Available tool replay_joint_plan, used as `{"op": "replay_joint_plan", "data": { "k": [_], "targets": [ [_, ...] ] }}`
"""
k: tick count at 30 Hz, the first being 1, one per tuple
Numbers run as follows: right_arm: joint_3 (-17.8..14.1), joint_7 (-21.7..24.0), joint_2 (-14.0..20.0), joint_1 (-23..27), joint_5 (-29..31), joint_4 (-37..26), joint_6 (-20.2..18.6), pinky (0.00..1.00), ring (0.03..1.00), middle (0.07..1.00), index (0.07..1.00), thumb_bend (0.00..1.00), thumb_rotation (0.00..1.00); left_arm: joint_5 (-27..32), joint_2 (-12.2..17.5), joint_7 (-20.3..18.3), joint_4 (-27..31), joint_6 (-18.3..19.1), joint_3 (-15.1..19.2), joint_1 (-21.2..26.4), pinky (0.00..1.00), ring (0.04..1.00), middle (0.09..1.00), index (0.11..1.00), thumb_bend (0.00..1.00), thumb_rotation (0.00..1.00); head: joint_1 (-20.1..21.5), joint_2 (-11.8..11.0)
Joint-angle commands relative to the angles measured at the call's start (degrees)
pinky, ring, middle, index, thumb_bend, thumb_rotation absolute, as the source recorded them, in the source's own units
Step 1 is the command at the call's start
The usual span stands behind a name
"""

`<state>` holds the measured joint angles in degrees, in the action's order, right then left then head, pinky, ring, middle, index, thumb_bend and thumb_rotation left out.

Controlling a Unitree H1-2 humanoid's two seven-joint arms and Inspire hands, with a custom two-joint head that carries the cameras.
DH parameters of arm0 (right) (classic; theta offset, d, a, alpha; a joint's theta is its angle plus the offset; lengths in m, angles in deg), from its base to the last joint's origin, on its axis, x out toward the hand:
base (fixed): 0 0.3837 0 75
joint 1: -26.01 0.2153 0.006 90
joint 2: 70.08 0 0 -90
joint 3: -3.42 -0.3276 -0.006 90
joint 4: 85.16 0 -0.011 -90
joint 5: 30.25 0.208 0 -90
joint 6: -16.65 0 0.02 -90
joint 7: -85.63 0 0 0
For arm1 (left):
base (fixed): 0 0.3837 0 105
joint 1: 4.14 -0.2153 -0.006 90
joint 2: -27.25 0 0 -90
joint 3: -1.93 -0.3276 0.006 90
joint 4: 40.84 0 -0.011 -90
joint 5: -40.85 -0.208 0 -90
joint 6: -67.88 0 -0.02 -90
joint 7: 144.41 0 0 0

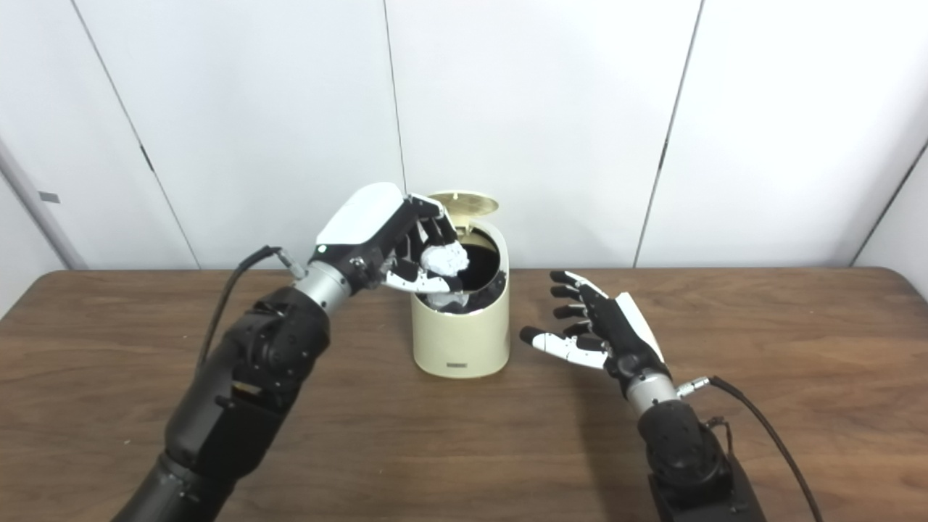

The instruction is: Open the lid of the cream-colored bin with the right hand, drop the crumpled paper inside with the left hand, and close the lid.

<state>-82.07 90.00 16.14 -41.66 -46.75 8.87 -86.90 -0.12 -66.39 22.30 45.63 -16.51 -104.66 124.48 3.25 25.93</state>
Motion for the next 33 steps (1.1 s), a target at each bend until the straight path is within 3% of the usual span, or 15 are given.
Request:
{"op": "replay_joint_plan", "data": {
  "k": [1, 11, 16, 28, 33],
  "targets": [
    [-0.59, -0.69, 0.04, 1.44, 0.36, -2.43, 0.56, 0.61, 0.736, 0.829, 0.855, 0.57, 0.36, -0.69, -0.07, 2.38, 0.16, -0.87, 0.08, 2.93, 0.34, 0.375, 0.485, 0.519, 0.5, 0.0, 0.09, 0.11],
    [-0.84, -0.65, 0.15, 0.88, 0.44, -3.37, 0.24, 0.6, 0.73, 0.836, 0.86, 0.57, 0.36, -1.65, -1.05, 6.51, -4.06, -2.27, -1.15, 2.77, 0.34, 0.375, 0.484, 0.515, 0.5, 0.0, 0.46, 0.55],
    [-0.67, -0.54, 0.36, 0.66, 0.24, -3.63, 0.26, 0.59, 0.725, 0.834, 0.862, 0.58, 0.4, -4.14, -1.43, 10.83, -7.09, -3.08, -2.14, 2.84, 0.33, 0.367, 0.482, 0.526, 0.5, 0.0, 0.52, 0.75],
    [-0.82, -0.14, 0.78, 0.29, 0.83, -3.77, 0.65, 0.6, 0.732, 0.833, 0.858, 0.61, 0.44, -12.53, -3.24, 23.18, -13.17, -0.54, -3.99, 3.91, 0.28, 0.348, 0.482, 0.555, 0.49, 0.0, 0.45, 1.13],
    [-0.87, -0.16, 0.94, 0.33, 0.95, -3.7, 1.0, 0.59, 0.721, 0.834, 0.86, 0.59, 0.42, -12.94, -3.11, 24.51, -14.33, -0.85, -4.53, 4.28, 0.27, 0.344, 0.476, 0.563, 0.49, 0.0, 0.35, 1.27]
  ]
}}
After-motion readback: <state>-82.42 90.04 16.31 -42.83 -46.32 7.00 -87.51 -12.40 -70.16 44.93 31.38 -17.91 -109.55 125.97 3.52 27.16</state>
